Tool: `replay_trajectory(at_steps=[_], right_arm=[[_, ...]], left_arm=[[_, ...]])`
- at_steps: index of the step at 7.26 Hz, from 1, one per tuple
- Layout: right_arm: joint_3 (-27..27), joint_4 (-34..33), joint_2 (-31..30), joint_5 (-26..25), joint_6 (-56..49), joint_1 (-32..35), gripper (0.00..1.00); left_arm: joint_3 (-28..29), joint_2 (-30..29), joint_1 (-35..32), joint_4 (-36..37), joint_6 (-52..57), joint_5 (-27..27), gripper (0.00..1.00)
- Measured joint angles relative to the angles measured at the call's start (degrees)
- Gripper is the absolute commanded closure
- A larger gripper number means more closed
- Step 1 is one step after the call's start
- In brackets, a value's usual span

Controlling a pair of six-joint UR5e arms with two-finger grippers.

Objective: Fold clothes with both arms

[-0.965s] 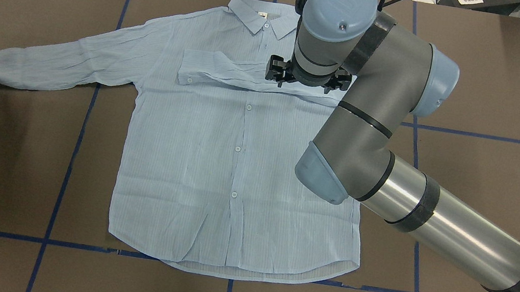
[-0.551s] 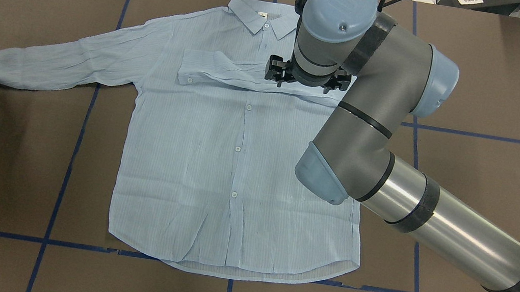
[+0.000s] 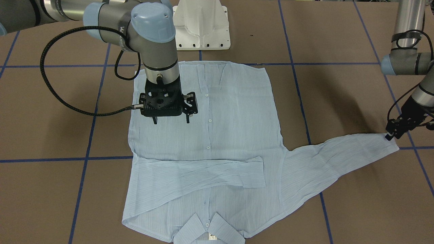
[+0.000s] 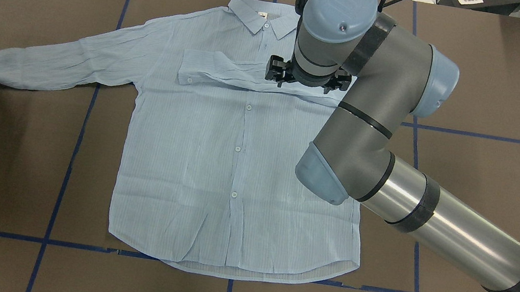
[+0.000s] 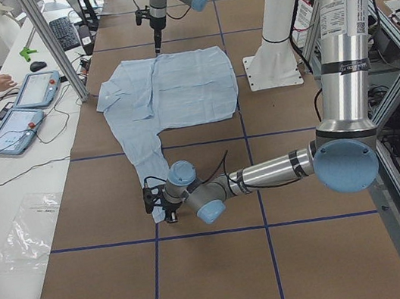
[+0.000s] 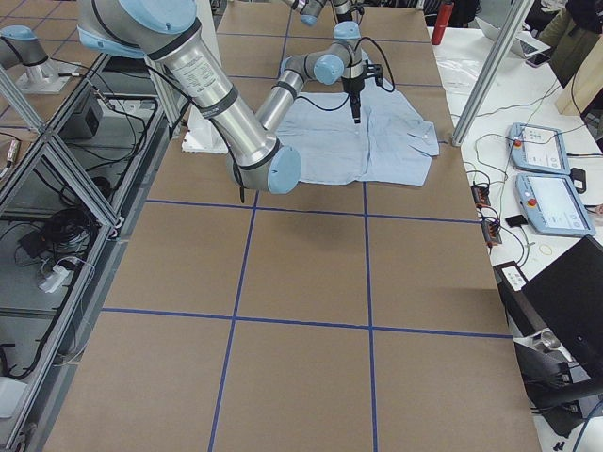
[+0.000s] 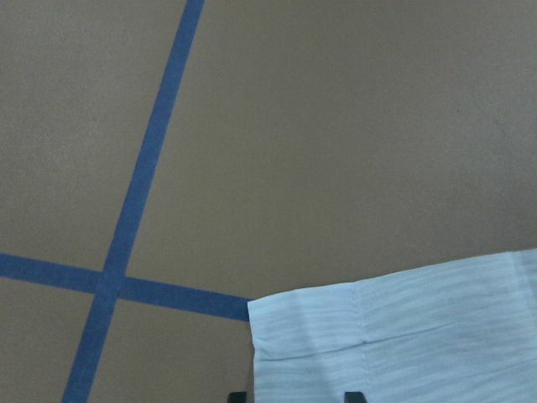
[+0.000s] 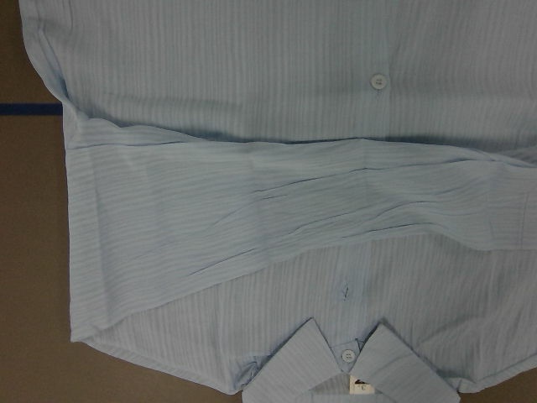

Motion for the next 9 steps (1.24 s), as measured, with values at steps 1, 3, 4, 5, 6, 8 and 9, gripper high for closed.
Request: replay_trajectory(at_steps=[1,3,4,5,6,8,9], right_arm=[[0.0,0.0,0.0,0.0,0.0,0.0,0.00],[0.3,0.1,-0.3,0.1,-0.1,0.1,0.00],[0.4,0.1,-0.5,0.1,-0.1,0.1,0.00],[0.5,0.1,-0.5,0.2,-0.1,0.1,0.00],[0.5,0.2,-0.5,0.2,-0.1,0.1,0.00],[0.5,0.1,-0.6,0.2,-0.1,0.1,0.00],[0.5,0.1,-0.6,0.2,-0.1,0.1,0.00]], left_arm=[[0.0,0.0,0.0,0.0,0.0,0.0,0.53],[0.0,0.0,0.1,-0.1,-0.1,0.0,0.53],[0.0,0.0,0.1,-0.1,-0.1,0.0,0.53],[0.0,0.1,0.1,-0.1,-0.1,0.0,0.52],[0.0,0.1,0.2,-0.1,-0.2,-0.1,0.53],[-0.1,0.0,0.2,-0.1,-0.3,-0.4,0.75],[-0.1,0.0,0.2,-0.1,-0.3,-0.4,0.85]])
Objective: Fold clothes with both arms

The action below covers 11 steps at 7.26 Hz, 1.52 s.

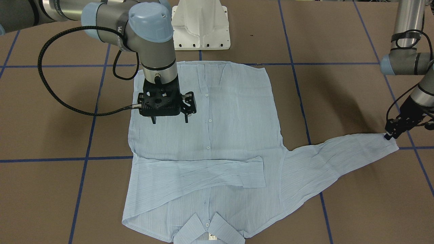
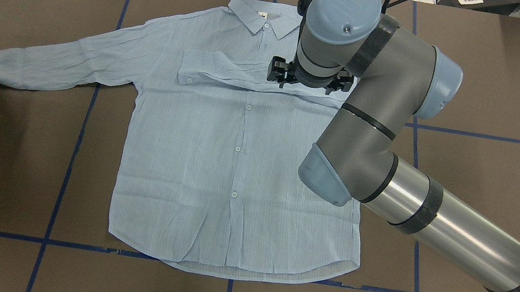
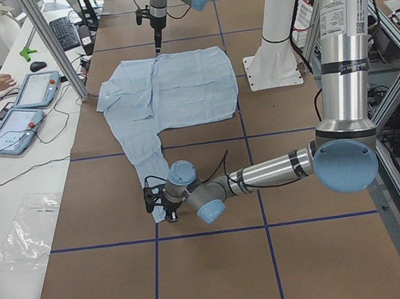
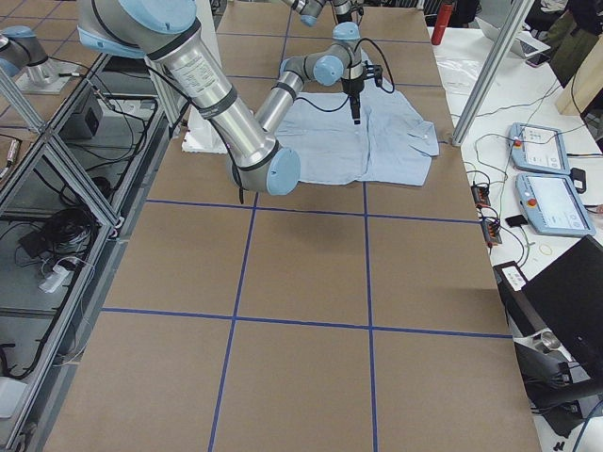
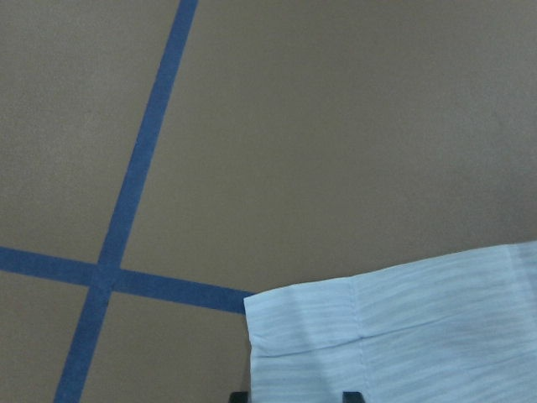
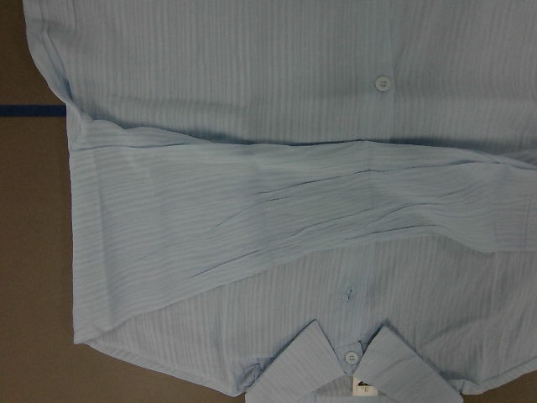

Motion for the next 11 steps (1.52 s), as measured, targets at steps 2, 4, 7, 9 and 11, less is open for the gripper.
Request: replay_trajectory(at_steps=[2,4,7,9,11], right_arm=[[0.0,0.0,0.0,0.0,0.0,0.0,0.00],[0.1,0.0,-0.1,0.1,-0.1,0.1,0.00],[3.7,-0.2,-4.2,1.9,-1.2,1.3,0.00],[6.9,-0.3,-9.2,3.6,-5.8,3.2,0.00],[10.0,-0.2,-15.9,5.7,-13.2,6.1,0.00]], left_arm=[[-0.2,0.0,0.0,0.1,0.1,-0.1,1.00],[-1.1,0.0,0.0,0.2,0.2,-0.4,1.00],[-4.8,-0.7,-0.2,1.3,0.2,-2.6,1.00],[-8.4,-5.2,-0.4,9.2,0.2,-2.9,1.00],[-14.7,-12.7,-1.0,25.0,-0.1,-2.6,1.00]])
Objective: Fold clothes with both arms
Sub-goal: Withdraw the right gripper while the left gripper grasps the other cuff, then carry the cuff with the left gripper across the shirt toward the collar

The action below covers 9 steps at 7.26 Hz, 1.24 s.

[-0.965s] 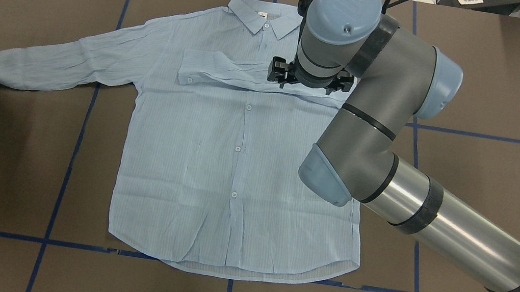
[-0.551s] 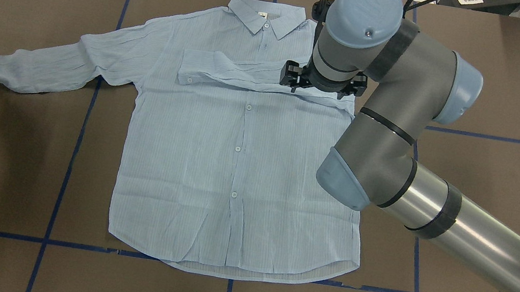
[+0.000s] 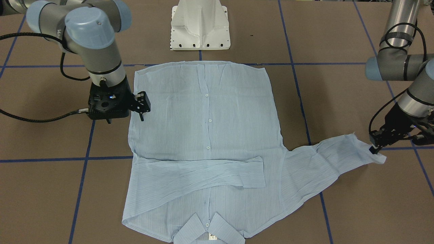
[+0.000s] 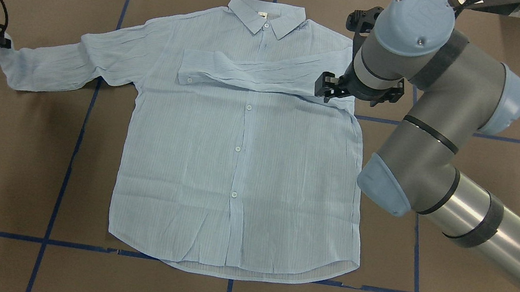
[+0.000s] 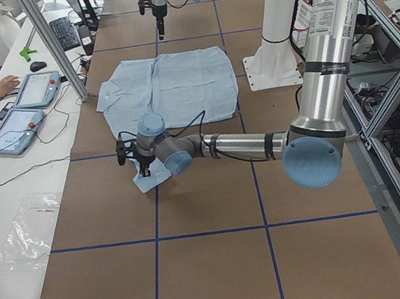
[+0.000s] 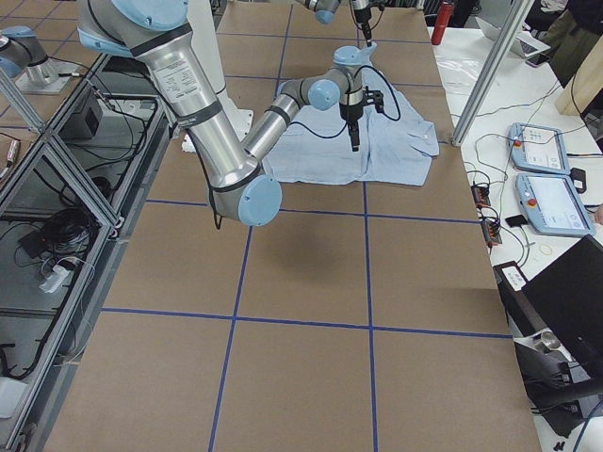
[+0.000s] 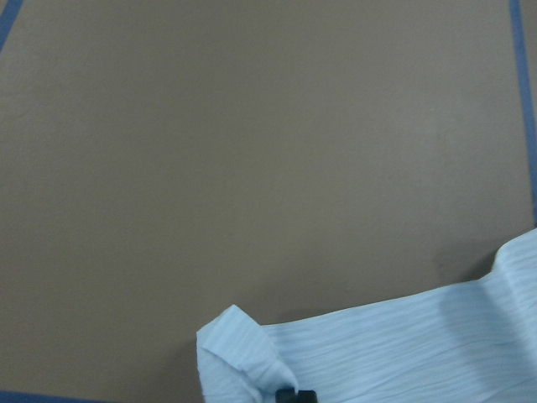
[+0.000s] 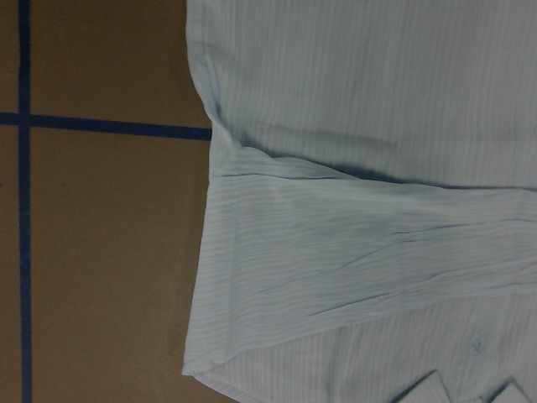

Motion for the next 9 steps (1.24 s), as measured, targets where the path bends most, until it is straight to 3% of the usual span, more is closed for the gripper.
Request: replay_trajectory(at_steps=[1,3,6,9], right_arm=[[0.8,0.0,-2.9,1.2,-4.3,1.9,0.00],[1.7,0.1,-8.5,4.8,-11.9,6.2,0.00],[2.5,5.1,-17.8,8.9,-19.6,11.2,0.00],[1.9,11.4,-22.9,12.6,-20.7,13.3,0.00]], left_arm=[[-3.6,-4.0,0.0,8.2,-1.7,0.1,1.00],[-7.8,-12.5,1.7,17.5,-12.7,0.1,1.00],[-4.9,-26.4,8.3,20.3,-32.8,1.1,1.00],[0.1,-36.5,17.0,18.1,-51.6,7.8,1.00]])
